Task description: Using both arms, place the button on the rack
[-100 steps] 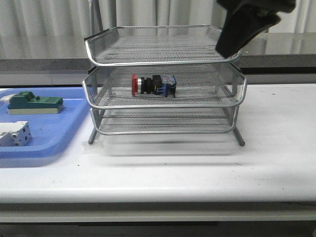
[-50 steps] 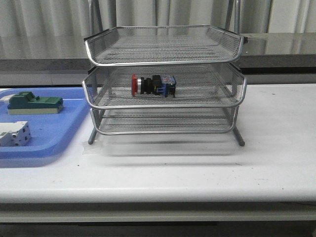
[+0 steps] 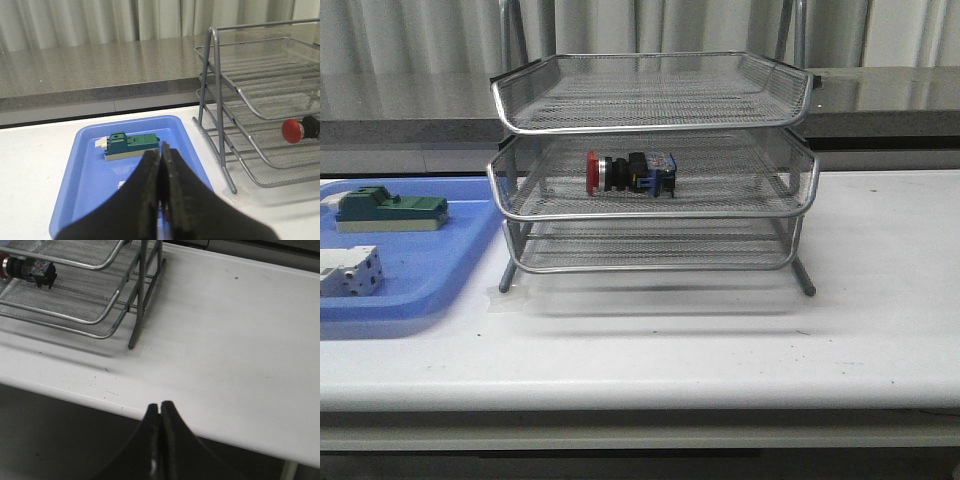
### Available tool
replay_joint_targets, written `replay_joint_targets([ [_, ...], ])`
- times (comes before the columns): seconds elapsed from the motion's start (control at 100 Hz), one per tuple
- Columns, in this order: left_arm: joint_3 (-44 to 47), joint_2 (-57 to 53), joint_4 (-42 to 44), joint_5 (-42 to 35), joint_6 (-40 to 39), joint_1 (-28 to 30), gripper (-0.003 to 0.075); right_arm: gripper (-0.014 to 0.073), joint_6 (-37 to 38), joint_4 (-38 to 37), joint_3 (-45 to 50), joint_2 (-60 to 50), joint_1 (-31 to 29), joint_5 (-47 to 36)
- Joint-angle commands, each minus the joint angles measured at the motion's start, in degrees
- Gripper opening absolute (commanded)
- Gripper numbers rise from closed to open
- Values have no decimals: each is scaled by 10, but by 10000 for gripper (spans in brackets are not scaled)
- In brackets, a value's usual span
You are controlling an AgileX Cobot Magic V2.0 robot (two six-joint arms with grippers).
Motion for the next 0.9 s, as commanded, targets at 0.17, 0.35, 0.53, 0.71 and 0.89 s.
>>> replay_joint_targets([
  [0.17, -15, 7, -15, -35, -5, 2, -20, -60, 1, 6, 0, -47, -4, 17],
  [0.35, -15, 7, -15, -35, -5, 2, -20, -60, 1, 6, 0, -47, -4, 20],
  [0.53, -15, 7, -15, -35, -5, 2, -20, -60, 1, 6, 0, -47, -4, 20],
  [0.71, -15, 7, -15, -35, -5, 2, -20, -60, 1, 6, 0, -47, -4, 17],
  [0.89, -15, 7, -15, -35, -5, 2, -20, -60, 1, 6, 10, -49, 0, -33],
])
